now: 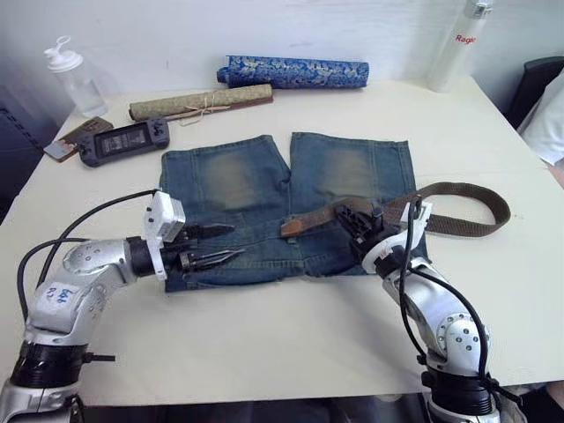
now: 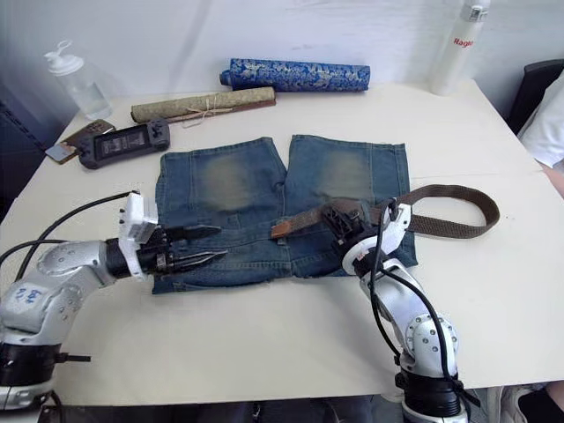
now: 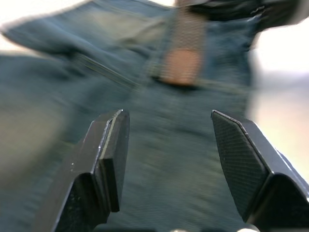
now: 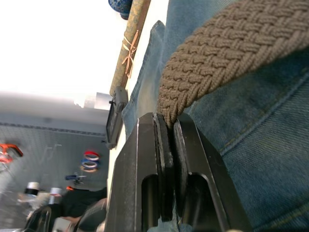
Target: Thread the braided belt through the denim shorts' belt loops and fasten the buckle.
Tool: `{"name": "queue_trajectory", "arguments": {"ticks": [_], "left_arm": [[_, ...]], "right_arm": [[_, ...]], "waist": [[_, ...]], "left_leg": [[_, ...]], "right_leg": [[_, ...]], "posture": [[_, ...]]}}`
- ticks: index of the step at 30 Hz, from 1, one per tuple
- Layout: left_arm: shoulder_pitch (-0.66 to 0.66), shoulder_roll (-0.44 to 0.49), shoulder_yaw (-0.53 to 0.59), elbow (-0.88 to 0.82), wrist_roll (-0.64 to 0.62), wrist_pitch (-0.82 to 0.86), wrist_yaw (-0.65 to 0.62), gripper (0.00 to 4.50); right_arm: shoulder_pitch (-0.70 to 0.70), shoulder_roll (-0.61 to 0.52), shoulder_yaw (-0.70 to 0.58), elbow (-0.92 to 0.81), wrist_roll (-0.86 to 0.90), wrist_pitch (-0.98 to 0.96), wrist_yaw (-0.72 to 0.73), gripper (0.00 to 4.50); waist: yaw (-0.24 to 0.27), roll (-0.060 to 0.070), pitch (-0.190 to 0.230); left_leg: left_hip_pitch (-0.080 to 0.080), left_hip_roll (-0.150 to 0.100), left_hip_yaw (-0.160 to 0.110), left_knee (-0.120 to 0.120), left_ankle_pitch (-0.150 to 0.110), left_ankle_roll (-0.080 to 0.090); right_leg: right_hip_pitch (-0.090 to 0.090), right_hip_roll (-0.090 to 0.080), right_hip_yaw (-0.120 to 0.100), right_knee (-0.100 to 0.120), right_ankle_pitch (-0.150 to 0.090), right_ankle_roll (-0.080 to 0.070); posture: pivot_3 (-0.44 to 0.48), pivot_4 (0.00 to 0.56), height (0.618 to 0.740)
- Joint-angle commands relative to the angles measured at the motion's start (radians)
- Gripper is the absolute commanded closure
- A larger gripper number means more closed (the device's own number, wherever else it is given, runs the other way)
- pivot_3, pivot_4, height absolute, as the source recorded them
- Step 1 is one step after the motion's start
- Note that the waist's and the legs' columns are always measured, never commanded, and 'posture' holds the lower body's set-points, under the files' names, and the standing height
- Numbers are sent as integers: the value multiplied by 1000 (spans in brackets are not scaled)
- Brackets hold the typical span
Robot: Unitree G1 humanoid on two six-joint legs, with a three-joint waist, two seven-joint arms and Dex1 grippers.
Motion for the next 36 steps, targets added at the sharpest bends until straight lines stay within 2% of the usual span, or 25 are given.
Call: {"name": "queue_trajectory", "arguments": {"ticks": [1, 7, 12, 30, 34, 36], "left_arm": [[-3, -7, 53, -51, -84, 58, 14, 1507], [-3, -19, 52, -46, -82, 75, 33, 1507], [-13, -28, 43, -40, -74, 81, 40, 1507], [-44, -35, 32, -30, -56, 89, 61, 1507], [-40, -28, 29, -33, -49, 83, 58, 1507], [-40, -32, 31, -34, -52, 85, 60, 1507]], "right_arm": [[2, 17, -23, -19, -15, -11, 30, 4500], [-4, 24, -123, -17, 85, -41, 15, 4500], [5, 1, -140, -3, 93, -14, 16, 4500], [-11, 31, 1, 7, -68, 69, 68, 4500], [-12, 41, 9, 6, -88, 78, 79, 4500], [-16, 12, -11, 13, -120, 80, 108, 4500]], "waist": [[2, 0, 0], [-2, 0, 0], [-2, 0, 0], [-5, 0, 0], [-4, 0, 0], [-3, 0, 0]], "left_leg": [[0, 0, 0, 0, 0, 0], [0, 0, 1, 0, 0, 0], [0, 1, 1, 0, 0, 0], [0, 1, 1, 0, 0, 0], [0, 1, 1, 0, -1, -1], [0, 1, 1, 0, -1, -1]], "right_leg": [[0, 0, 0, 0, 0, 0], [0, 0, 1, 1, 0, -1], [-1, 0, 1, 1, -1, -1], [-1, 1, 1, 1, -1, -2], [-1, 0, 1, 1, -1, -2], [-1, 0, 1, 1, -1, -2]], "posture": [[0, 150, 637], [0, 150, 637], [0, 150, 637], [0, 150, 637], [0, 150, 637], [0, 150, 637]]}}
